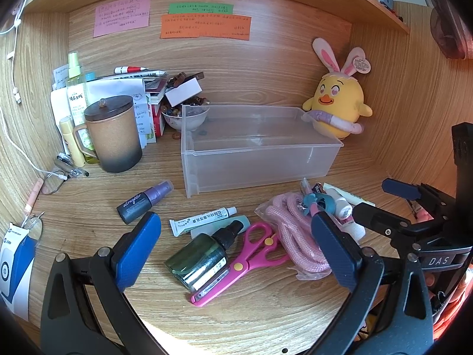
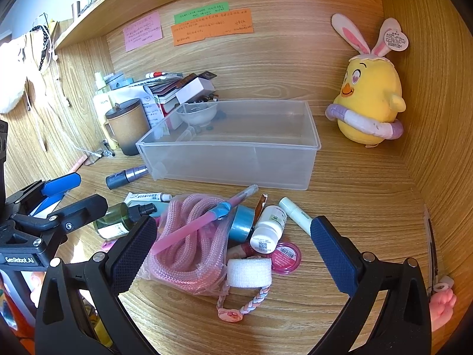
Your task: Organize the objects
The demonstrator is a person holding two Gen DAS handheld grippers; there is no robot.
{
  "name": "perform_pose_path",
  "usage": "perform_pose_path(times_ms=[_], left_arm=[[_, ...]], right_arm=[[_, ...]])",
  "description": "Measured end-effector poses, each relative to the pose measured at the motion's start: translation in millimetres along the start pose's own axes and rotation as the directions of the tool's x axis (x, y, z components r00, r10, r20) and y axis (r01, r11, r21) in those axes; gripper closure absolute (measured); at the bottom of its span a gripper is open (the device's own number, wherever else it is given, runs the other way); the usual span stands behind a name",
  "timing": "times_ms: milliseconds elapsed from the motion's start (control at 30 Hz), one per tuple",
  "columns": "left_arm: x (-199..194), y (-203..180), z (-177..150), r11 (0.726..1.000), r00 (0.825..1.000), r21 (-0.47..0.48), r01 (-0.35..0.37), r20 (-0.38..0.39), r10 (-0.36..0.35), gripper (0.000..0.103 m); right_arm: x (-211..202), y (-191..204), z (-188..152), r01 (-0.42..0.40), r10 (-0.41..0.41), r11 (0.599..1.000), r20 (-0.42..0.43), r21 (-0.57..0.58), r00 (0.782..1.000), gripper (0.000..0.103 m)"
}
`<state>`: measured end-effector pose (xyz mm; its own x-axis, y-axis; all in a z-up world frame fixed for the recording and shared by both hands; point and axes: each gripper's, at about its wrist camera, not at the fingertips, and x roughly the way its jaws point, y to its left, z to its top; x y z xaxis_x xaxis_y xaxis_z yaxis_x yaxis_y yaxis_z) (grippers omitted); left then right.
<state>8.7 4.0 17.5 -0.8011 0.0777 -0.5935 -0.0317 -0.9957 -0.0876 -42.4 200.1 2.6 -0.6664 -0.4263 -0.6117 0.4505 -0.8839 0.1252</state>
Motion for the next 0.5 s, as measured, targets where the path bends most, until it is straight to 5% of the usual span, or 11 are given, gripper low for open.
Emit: perform_pose_path(times_ms=[500], left_arm=[[9,23,4,0.999,1.000,-0.040,0.006,-0.019,-0.007,0.000]], right_arm=[[8,1,0,0.002,-0.003,0.999,-0.003,-0.042,1.000,0.000]])
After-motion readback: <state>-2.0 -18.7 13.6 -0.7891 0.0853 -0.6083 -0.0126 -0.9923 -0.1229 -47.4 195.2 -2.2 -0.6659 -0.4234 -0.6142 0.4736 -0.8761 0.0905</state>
